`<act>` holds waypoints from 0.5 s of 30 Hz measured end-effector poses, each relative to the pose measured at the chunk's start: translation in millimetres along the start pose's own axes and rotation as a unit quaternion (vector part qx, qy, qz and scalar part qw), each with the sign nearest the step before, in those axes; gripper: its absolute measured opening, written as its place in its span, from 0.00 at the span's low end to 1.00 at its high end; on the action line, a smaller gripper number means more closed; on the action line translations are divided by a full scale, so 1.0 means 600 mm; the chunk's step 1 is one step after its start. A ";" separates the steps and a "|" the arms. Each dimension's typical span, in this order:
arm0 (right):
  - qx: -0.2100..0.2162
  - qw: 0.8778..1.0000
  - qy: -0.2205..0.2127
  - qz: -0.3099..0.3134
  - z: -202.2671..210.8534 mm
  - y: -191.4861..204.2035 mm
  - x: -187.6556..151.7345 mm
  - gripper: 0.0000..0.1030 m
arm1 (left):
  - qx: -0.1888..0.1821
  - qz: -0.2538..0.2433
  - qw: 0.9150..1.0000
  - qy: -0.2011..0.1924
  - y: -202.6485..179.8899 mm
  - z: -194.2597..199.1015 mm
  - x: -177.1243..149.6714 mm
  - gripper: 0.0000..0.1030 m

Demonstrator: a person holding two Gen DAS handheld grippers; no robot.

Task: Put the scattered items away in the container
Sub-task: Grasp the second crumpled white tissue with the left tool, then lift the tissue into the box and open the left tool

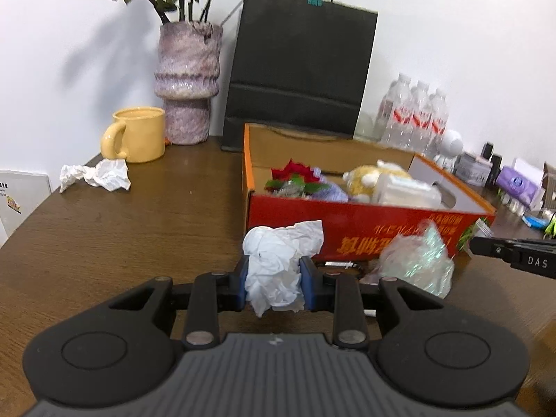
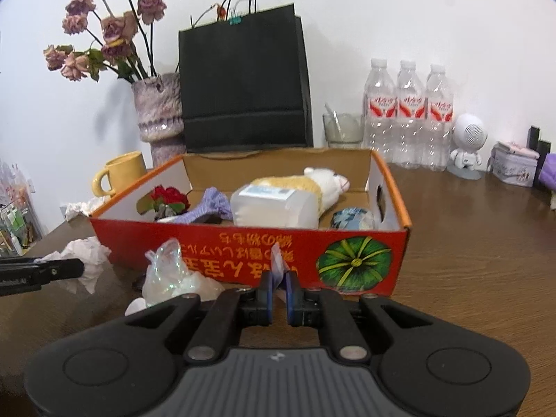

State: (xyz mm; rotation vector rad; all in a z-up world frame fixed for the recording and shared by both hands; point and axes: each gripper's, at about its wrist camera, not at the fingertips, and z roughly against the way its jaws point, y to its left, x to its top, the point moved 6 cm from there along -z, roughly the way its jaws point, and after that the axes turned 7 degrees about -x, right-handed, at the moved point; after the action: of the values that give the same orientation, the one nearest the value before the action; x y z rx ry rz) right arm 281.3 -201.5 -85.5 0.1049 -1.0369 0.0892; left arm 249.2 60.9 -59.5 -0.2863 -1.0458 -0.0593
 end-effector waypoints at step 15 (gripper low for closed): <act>-0.015 0.997 -0.077 -0.008 -0.020 -0.037 0.129 0.06 | -0.032 -0.010 0.995 -0.089 -0.041 -0.042 0.158 0.29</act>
State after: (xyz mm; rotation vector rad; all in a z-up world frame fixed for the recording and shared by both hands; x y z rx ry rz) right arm 333.2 -220.0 -25.6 0.0929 -1.1899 0.0517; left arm 313.7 38.9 15.0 -0.3439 -1.2247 -0.0862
